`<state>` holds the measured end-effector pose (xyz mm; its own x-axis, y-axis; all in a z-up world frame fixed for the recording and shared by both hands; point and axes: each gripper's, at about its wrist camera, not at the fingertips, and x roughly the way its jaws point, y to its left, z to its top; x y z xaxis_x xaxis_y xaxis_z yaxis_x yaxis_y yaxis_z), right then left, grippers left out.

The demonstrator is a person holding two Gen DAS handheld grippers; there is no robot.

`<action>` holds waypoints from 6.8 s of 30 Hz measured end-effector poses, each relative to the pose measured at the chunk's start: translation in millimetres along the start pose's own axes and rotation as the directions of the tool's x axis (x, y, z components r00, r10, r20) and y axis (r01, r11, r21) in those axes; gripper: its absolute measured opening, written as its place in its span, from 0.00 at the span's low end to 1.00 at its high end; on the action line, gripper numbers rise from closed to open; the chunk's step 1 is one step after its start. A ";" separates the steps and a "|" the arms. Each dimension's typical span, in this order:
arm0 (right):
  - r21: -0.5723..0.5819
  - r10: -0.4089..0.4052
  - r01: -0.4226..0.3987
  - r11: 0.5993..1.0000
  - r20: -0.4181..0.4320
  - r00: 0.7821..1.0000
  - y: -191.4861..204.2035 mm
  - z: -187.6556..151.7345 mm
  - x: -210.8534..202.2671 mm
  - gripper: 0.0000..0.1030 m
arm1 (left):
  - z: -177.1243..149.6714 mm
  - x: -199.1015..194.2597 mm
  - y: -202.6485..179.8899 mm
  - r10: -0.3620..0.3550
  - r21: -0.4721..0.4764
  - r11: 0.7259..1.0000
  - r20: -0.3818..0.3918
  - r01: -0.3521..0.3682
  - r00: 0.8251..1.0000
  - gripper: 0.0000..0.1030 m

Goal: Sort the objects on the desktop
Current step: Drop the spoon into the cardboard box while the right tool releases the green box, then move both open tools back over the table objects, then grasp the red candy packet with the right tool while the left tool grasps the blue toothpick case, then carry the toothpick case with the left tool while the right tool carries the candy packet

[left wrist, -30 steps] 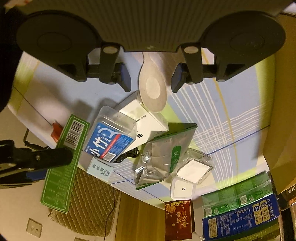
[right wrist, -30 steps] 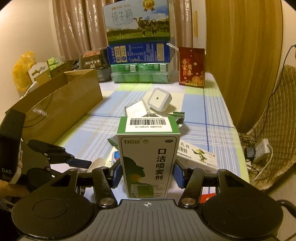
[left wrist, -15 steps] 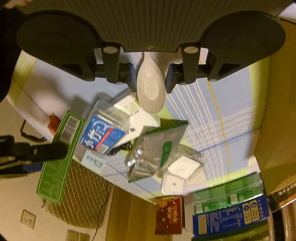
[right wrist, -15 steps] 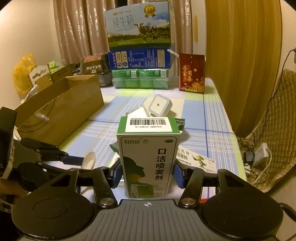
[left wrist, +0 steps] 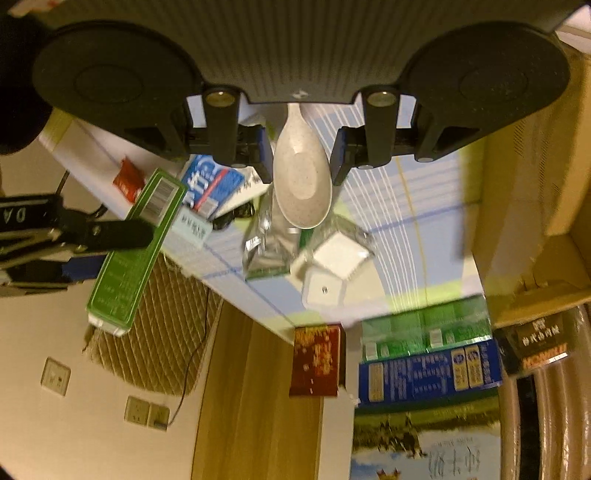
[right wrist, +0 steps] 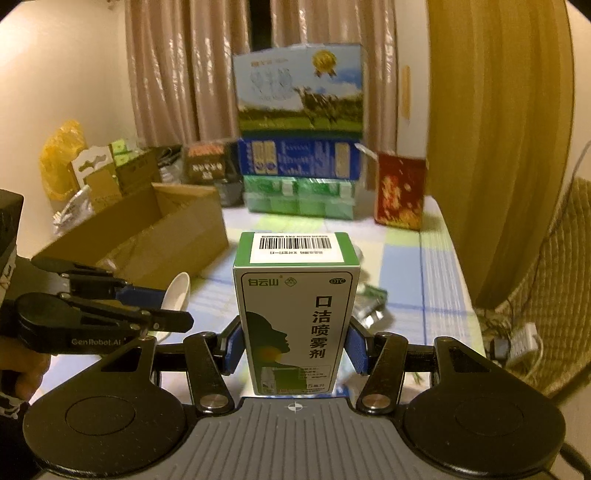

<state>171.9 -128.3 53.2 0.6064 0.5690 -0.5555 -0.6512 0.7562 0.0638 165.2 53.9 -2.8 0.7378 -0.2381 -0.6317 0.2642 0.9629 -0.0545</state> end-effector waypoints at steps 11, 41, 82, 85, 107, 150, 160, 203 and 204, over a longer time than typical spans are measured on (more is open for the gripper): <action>-0.047 0.162 -0.158 0.986 0.085 0.983 84.7 80.1 21.9 0.51 | 44.7 -79.2 58.1 0.099 -0.025 0.995 0.110 -0.097 0.989 0.27; 0.014 0.320 -0.320 0.947 -0.116 0.940 212.6 104.1 206.1 0.52 | 9.5 -99.7 270.1 0.309 -0.196 0.936 0.064 -0.291 0.949 0.38; 0.204 -0.221 0.224 0.953 -0.039 0.975 -18.3 -70.6 -85.5 0.98 | 14.4 -116.2 1.4 0.094 -0.095 0.992 0.115 -0.084 0.989 0.99; 0.224 -0.232 0.237 0.945 -0.051 0.971 -33.6 -75.9 -87.5 0.98 | 12.6 -100.2 -16.9 0.059 -0.085 0.995 0.084 -0.052 0.995 0.99; 0.138 -0.113 0.161 0.977 -0.299 0.948 -105.9 -80.5 1.8 0.88 | 8.7 -7.0 -73.0 -0.068 0.123 0.989 -0.071 0.076 0.995 0.96; 0.098 -0.030 0.083 0.992 -0.448 0.893 -83.7 -94.4 57.9 0.40 | -3.4 57.3 -85.3 -0.058 0.246 0.963 -0.209 0.110 0.976 0.54; 0.106 -0.011 0.063 0.992 -0.433 0.901 -55.9 -103.1 48.8 0.40 | -43.0 24.8 -82.3 -0.064 0.106 0.990 -0.216 0.089 0.974 0.53; 0.062 -0.038 0.058 0.996 -0.292 0.956 -14.8 -51.2 13.4 0.39 | -25.1 -6.0 -71.2 -0.044 0.067 0.996 -0.146 0.055 0.988 0.50; 0.057 -0.033 0.051 0.997 -0.283 0.959 -10.4 -46.1 13.1 0.39 | -21.1 -10.8 -67.0 -0.037 0.061 0.997 -0.137 0.046 0.990 0.50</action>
<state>165.5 -143.6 7.1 0.4738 0.4292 -0.7689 -0.5925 0.8014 0.0822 126.4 -5.4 -8.7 0.6354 -0.2539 -0.7292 0.3351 0.9415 -0.0358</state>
